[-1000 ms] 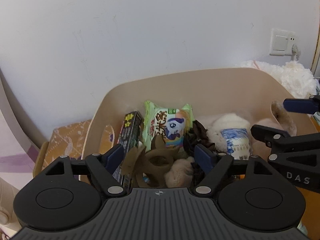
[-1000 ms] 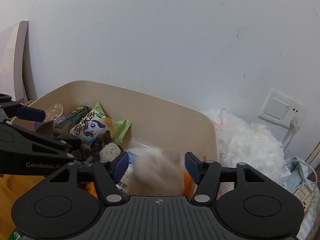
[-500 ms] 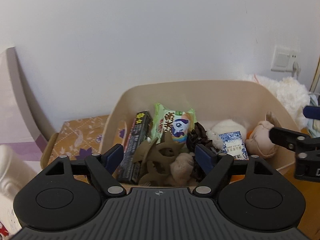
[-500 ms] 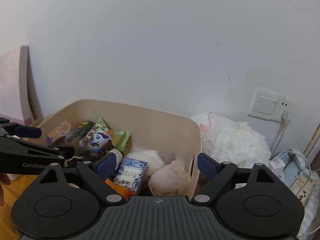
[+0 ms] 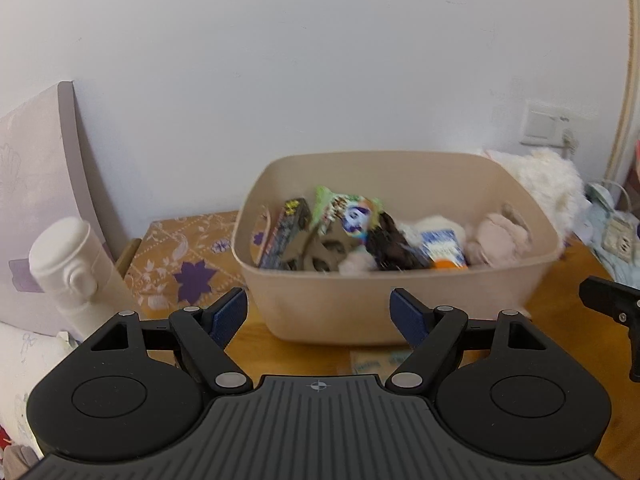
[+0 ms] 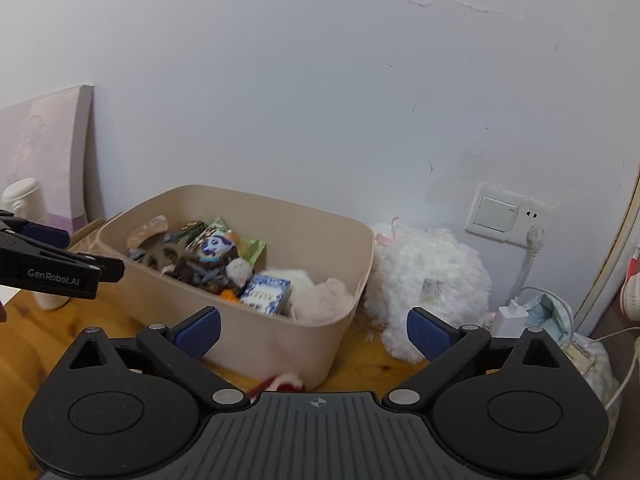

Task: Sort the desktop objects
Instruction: 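Move both grippers back over the remaining items on the table, then grasp the green-white snack bag with the left gripper while the right grasps the plaid scrunchie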

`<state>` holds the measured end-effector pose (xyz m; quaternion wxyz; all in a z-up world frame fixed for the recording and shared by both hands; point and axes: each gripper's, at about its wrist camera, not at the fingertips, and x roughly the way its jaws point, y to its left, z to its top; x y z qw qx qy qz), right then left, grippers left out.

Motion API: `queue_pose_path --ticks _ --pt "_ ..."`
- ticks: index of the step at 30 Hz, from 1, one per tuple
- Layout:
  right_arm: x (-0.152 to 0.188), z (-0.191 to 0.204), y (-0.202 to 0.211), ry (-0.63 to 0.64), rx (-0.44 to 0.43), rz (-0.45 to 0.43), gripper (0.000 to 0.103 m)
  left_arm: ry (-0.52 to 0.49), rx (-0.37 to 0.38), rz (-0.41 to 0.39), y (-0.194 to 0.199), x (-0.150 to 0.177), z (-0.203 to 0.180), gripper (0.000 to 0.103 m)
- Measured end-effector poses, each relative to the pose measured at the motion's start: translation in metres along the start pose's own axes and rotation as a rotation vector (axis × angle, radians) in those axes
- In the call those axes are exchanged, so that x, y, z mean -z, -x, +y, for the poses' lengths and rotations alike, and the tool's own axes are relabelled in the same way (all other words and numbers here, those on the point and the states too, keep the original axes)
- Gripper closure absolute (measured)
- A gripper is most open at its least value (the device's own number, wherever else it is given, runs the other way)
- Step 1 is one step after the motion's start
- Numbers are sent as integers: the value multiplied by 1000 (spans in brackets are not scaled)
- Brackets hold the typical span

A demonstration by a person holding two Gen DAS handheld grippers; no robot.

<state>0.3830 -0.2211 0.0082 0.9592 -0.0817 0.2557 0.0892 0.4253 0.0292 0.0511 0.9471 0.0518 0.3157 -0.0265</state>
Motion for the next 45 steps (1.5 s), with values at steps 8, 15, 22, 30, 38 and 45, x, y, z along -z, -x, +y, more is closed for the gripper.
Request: queue_pose_path --ticks 8,15,22,30,38,45 --pt "33 5 27 34 -14 -9 0 -37 39 1 23 44 -23 22" --pt "68 4 20 33 -19 50 0 -52 52 20 27 76 -37 22" --pt "93 5 13 43 -29 88 0 69 60 63 21 95 -23 22" --pt "104 9 1 45 -57 117 0 146 120 135 0 106 -14 22" --pt "110 14 -16 42 -91 149 0 214 155 144 -22 106 -17 22" --pt "114 23 -38 46 -112 170 0 256 187 136 -42 102 -21 19"
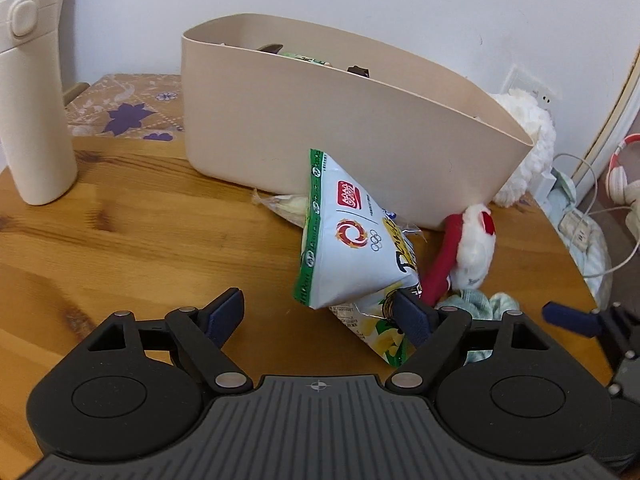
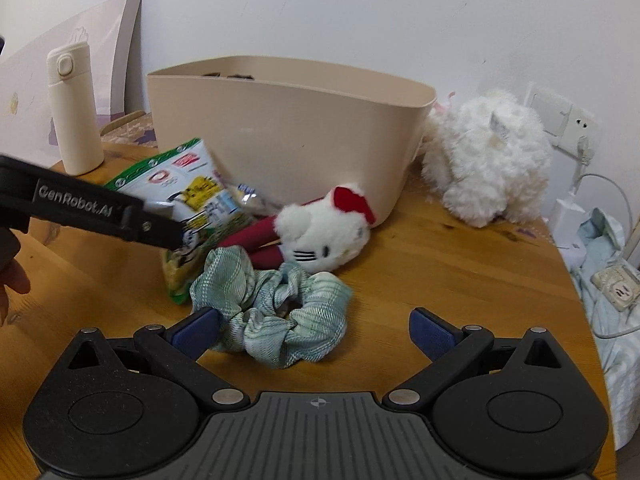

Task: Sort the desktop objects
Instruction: 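Grasp the green-white snack bag with the left gripper while the right grasps the plaid scrunchie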

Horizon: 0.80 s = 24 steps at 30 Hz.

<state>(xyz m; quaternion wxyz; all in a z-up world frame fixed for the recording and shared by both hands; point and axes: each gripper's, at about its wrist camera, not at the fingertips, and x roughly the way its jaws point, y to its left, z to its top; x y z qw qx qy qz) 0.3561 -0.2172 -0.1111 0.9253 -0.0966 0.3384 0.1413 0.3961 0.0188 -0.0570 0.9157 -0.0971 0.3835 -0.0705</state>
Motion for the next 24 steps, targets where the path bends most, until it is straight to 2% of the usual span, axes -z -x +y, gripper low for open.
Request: queue_pose_path --ticks 8,14,18,19,20,21,22,24 --pt "-3 -1 -19 -32 -4 -8 0 4 77 1 -22 -6 -12 12" --pt "0 -8 -26 -77 -55 0 7 8 134 -8 -35 -8 -24 11" --pt "0 -11 -24 -74 -61 -5 18 -19 139 -20 -38 -7 -26 12" --pt "0 -11 -23 -73 -63 -5 20 -18 143 -22 -37 -7 -26 13" --pt "0 -12 -22 -74 -65 -5 25 -15 151 -24 -37 -7 -25 19" --pt "0 -14 -21 -76 -67 -6 34 -9 176 -19 -36 -6 -23 31" --pt "0 -15 -20 -80 -70 -5 38 -2 202 -11 -35 -6 -22 36" --pt "0 -16 -19 -85 -70 -5 49 6 210 1 -33 -7 -22 41"
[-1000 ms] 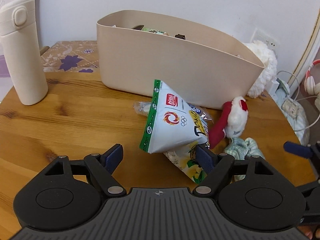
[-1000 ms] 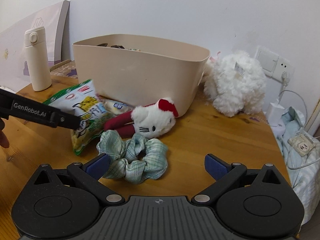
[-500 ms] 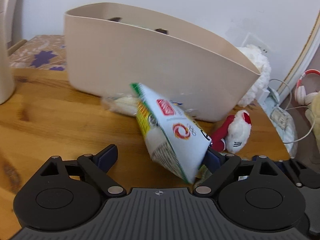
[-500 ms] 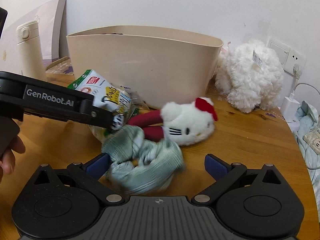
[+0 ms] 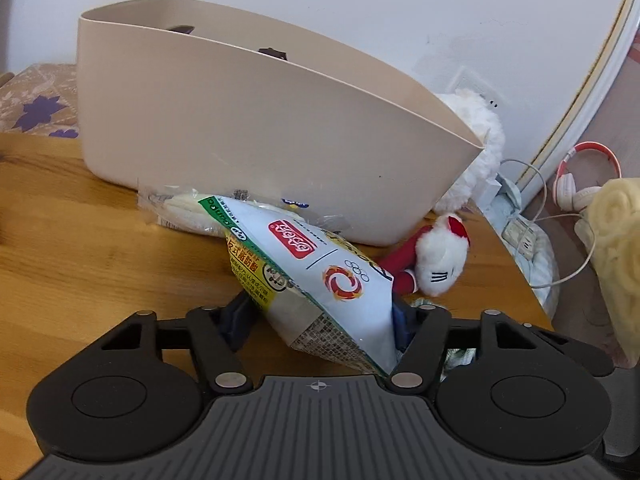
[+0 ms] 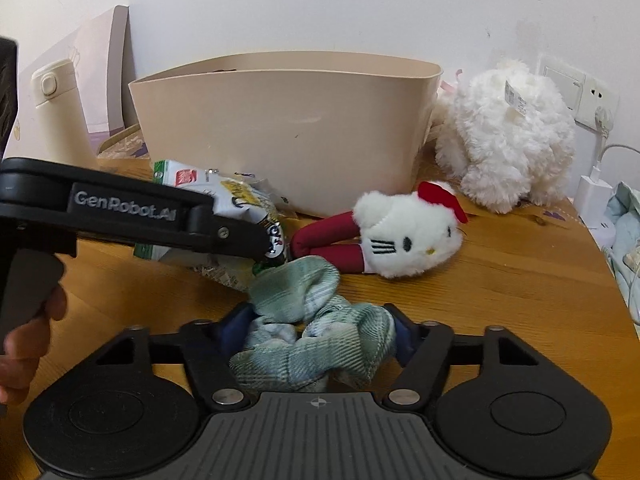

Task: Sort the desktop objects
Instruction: 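Grasp the green-white snack bag with the left gripper while the right grasps the plaid scrunchie, then carry the snack bag and plaid scrunchie with both grippers to the beige bin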

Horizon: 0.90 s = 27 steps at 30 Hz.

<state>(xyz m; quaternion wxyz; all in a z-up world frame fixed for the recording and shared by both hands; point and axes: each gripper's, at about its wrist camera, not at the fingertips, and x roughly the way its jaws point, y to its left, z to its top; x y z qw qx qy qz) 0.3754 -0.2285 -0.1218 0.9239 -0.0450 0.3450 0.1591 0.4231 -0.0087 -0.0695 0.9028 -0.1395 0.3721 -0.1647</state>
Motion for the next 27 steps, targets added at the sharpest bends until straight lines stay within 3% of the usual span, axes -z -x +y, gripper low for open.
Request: queue_pose_path --ticks 3,9,27 --pt "0 0 3 -11 1 4 64 -9 9 -2 5 1 -1 46" --pt "3 1 11 -19 17 6 78 -21 -2 -2 14 6 0 49" --pt "-8 15 69 11 38 -80 80 -89 -34 -106 85 8 -3 51"
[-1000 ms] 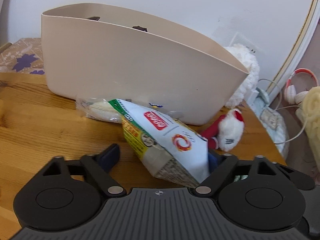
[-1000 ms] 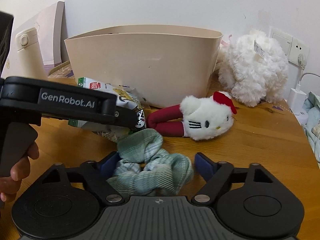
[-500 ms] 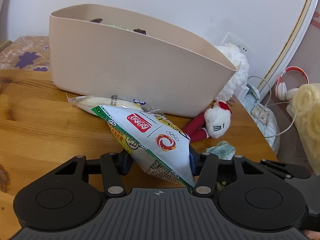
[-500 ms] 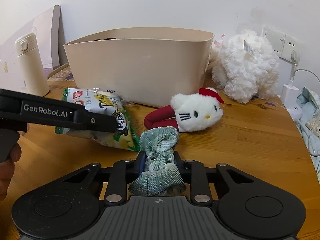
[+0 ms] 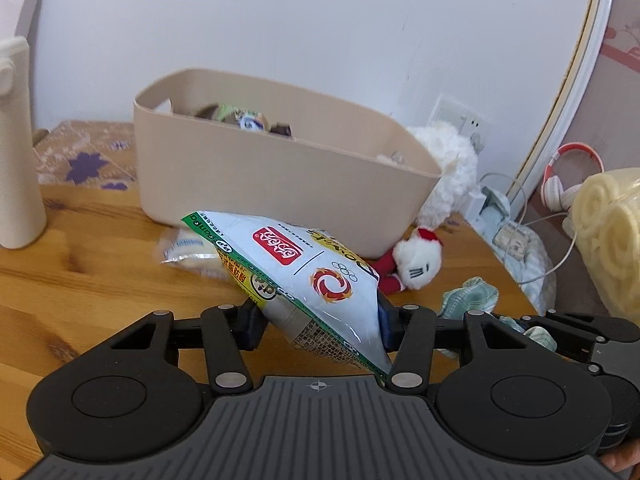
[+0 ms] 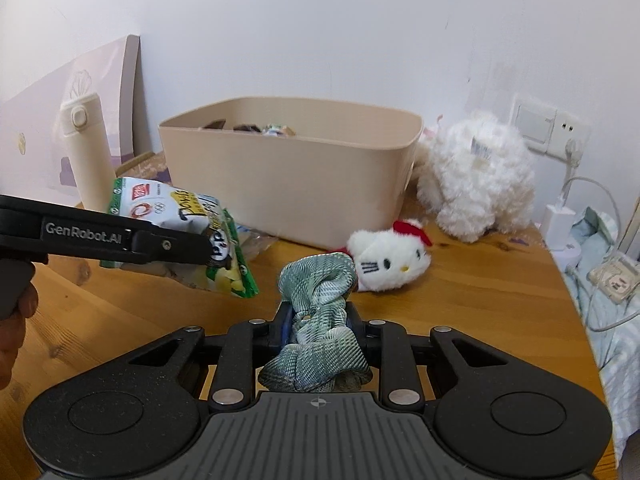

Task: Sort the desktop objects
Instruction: 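Carry the snack bag and plaid scrunchie with both grippers to the beige bin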

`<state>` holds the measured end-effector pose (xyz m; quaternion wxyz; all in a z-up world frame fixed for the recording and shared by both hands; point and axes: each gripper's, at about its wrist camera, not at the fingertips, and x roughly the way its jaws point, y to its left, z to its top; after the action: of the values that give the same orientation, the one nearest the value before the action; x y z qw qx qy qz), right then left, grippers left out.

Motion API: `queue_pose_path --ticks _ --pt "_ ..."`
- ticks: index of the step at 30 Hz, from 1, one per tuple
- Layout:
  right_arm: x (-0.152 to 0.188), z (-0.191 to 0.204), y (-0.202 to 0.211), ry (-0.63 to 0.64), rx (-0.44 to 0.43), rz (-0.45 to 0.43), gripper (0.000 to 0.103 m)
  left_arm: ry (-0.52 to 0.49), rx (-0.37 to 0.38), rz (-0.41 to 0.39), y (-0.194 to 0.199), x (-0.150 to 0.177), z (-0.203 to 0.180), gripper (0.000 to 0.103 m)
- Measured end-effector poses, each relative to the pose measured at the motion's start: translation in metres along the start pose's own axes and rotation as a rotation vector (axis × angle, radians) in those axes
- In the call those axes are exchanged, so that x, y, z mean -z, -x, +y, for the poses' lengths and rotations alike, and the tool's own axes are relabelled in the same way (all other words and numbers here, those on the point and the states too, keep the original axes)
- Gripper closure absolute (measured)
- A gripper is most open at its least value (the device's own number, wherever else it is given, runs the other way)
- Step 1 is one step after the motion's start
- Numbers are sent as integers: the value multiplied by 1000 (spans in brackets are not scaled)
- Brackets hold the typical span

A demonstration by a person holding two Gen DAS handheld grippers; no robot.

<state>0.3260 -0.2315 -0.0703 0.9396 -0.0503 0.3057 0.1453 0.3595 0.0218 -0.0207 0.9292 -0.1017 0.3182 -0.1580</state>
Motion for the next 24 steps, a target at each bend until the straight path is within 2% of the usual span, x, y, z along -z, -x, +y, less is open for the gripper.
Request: queue_pose_path --ticks 7,15,24 --pt "-14 -3 22 -13 10 -51 80 -15 -4 -57 31 -11 2 51" --pt "-47 -8 37 -21 31 -134 80 -48 -37 -147 64 -44 12 51" --pt "-95 -15 28 -24 62 -203 80 -112 -107 -219 68 -90 23 51"
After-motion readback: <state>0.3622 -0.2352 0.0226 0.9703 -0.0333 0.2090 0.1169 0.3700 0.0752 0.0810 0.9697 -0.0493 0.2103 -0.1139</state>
